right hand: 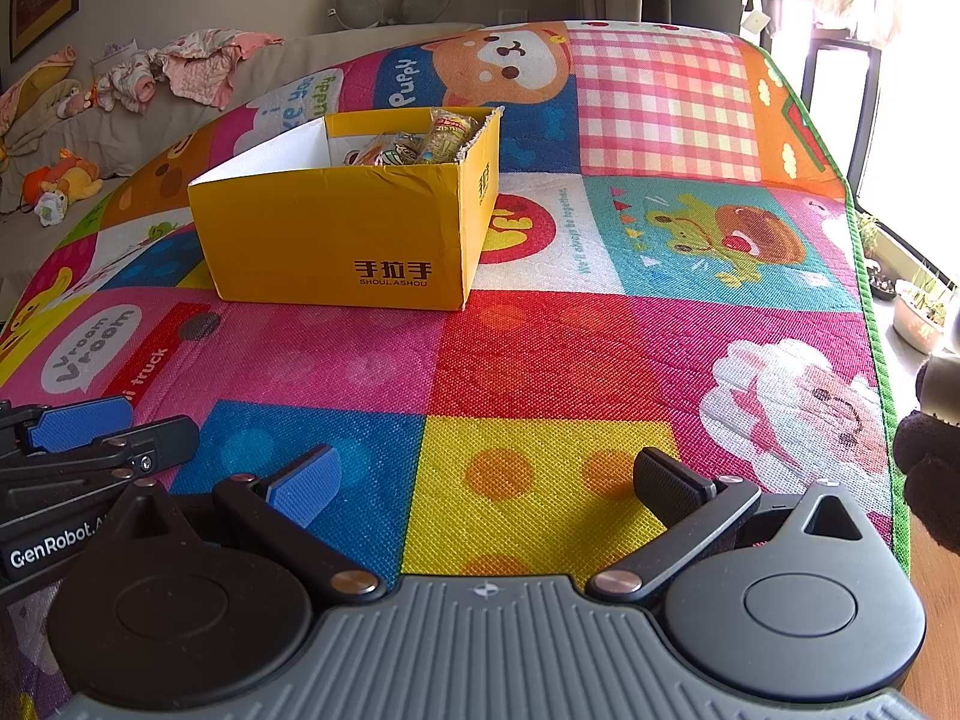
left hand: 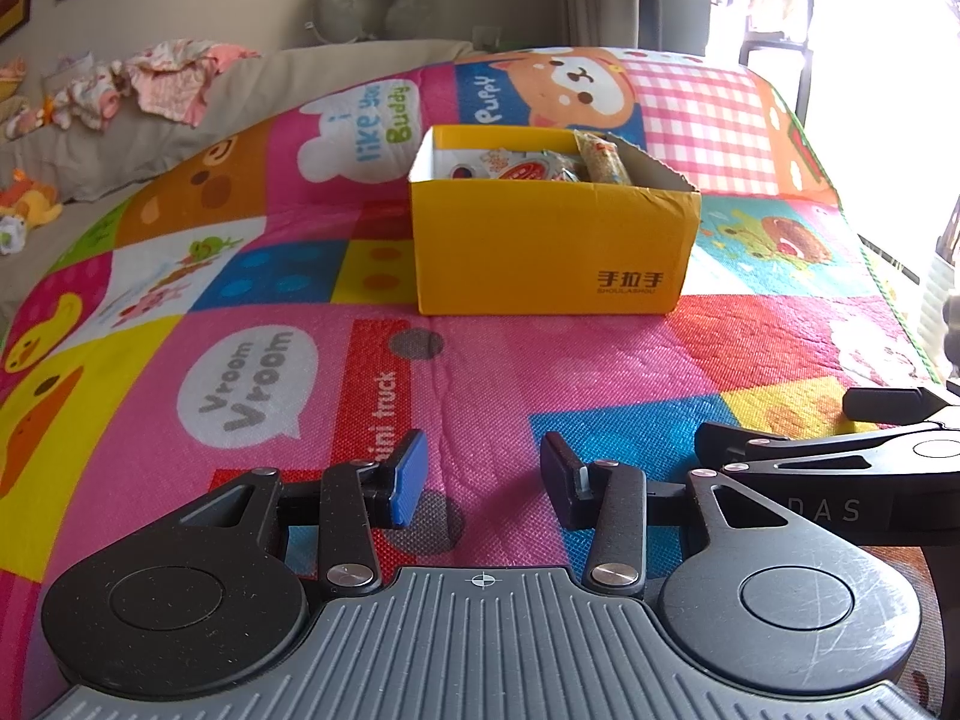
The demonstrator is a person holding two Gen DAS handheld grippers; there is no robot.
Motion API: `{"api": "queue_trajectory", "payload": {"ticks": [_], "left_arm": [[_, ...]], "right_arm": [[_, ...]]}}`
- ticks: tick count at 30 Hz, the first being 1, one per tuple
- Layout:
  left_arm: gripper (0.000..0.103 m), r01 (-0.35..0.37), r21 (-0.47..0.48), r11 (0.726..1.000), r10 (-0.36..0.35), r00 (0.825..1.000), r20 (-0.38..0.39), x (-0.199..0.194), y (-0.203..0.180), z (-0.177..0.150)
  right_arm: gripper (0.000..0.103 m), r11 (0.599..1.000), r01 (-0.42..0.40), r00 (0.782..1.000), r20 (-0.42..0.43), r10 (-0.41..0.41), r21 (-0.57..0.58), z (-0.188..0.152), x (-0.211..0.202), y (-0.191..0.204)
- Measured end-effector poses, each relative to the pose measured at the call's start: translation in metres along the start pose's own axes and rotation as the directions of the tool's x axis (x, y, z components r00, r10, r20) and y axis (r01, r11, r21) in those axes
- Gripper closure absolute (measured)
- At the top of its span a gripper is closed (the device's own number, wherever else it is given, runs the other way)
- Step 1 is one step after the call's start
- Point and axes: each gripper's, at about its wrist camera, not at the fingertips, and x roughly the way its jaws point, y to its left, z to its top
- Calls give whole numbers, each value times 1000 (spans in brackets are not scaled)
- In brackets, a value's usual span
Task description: Organize objects
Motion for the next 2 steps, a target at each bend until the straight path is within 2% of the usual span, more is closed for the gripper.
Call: {"api": "queue_trajectory", "payload": {"ticks": [2], "left_arm": [[57,-1,1,1000,1,1000,0,0,0,0]], "right_arm": [[0,1000,0,1000,0,0,0,0,0,0]]}}
